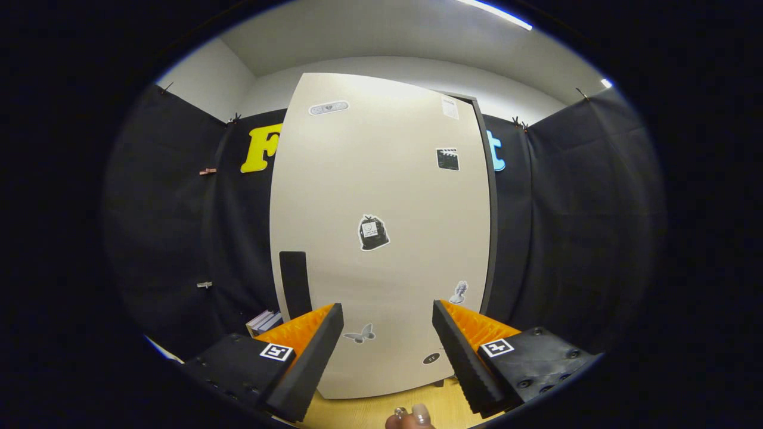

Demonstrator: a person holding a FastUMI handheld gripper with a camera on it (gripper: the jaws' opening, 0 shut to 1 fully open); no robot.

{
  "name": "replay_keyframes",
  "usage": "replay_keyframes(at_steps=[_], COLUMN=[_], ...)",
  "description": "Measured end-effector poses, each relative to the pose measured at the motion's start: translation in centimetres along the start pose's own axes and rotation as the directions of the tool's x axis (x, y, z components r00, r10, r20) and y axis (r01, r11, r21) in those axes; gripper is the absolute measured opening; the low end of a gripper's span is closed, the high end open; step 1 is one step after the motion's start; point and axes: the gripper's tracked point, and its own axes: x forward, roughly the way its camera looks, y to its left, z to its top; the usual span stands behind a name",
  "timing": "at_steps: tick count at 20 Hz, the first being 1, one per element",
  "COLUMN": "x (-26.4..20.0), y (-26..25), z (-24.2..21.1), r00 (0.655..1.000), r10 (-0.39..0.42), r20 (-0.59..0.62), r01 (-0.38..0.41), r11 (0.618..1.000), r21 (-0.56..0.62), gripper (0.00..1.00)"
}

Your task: Open the shoe cabinet door, grab the shoes and put them into the shoe cabinet, then close the shoe cabinet door.

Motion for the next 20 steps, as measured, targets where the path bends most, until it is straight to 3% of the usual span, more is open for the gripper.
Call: replay_keyframes(at_steps=[20], x=[0.60], y=[-0.21], z=[-0.82], r00=[1.000], r10=[-0.013], r20=[0.002], r01=[0.013], r11=[1.000], r21=[-0.012], gripper=[0.97])
